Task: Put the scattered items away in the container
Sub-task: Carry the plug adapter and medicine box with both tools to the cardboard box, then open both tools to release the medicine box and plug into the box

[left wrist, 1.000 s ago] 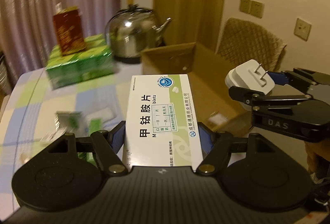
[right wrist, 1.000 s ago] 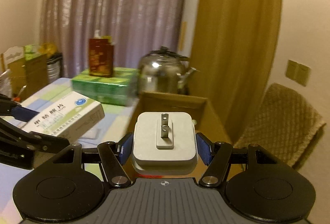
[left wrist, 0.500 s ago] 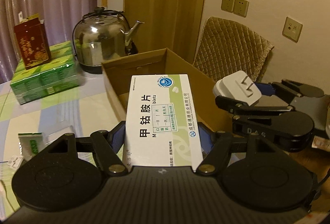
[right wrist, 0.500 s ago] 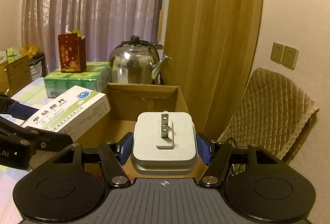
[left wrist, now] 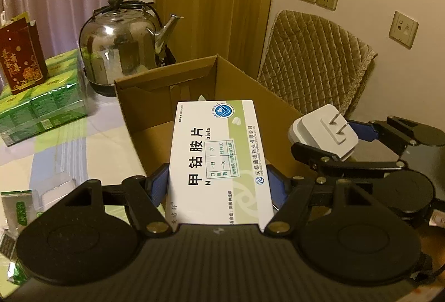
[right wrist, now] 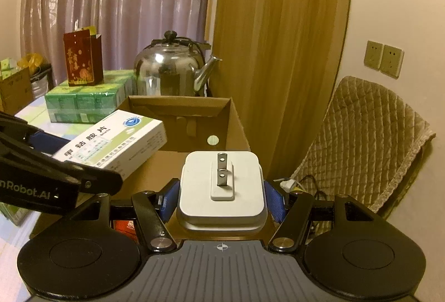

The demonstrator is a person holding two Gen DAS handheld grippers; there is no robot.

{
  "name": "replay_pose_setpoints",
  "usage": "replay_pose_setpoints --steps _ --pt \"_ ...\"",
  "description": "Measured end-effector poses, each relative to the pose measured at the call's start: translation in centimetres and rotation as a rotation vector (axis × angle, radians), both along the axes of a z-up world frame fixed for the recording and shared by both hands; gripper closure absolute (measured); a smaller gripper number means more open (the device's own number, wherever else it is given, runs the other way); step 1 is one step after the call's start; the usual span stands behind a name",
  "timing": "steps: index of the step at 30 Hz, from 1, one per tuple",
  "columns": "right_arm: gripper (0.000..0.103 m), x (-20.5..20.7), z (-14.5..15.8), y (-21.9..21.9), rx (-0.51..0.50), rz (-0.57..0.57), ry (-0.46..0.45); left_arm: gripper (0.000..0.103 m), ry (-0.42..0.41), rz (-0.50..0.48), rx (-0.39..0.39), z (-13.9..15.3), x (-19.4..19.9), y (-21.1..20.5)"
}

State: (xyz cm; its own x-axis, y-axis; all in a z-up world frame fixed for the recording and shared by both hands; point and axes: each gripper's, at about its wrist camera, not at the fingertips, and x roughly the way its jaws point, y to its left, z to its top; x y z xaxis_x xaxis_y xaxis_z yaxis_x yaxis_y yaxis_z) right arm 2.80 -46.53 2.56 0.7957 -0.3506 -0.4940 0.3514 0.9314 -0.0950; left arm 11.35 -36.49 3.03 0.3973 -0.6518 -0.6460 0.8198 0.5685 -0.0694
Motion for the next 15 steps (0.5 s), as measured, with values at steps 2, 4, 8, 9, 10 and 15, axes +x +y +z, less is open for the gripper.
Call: replay_pose_setpoints --steps 2,4,8,9,10,15 --pt "0.041 0.2 -0.3 -0.2 0.001 0.001 0.006 0.035 -0.005 -0.005 0.008 -0.3 0.2 -0.3" --pt "0.041 0.3 -0.6 -0.4 0.002 0.000 0.009 0.035 -0.004 -0.009 0.014 -0.8 0.4 -0.6" --pt "0.041 0.4 -1.1 -0.7 0.005 -0.001 0.019 0.036 -0.002 -0.015 0.024 -1.5 0.9 -0.8" --pt "0.041 0.4 -1.2 -0.7 0.004 -0.001 0.020 0.036 0.002 -0.021 0.020 -1.7 1.0 -0.8" --pt "0.041 0.4 -1.2 -0.7 0.001 -0.001 0.021 0.036 0.004 -0.027 0.014 -1.7 1.0 -0.9" --pt "0.041 0.4 -1.3 -0.8 0.001 -0.001 0.020 0.037 -0.009 -0.021 -0.012 -1.2 1.0 -0.7"
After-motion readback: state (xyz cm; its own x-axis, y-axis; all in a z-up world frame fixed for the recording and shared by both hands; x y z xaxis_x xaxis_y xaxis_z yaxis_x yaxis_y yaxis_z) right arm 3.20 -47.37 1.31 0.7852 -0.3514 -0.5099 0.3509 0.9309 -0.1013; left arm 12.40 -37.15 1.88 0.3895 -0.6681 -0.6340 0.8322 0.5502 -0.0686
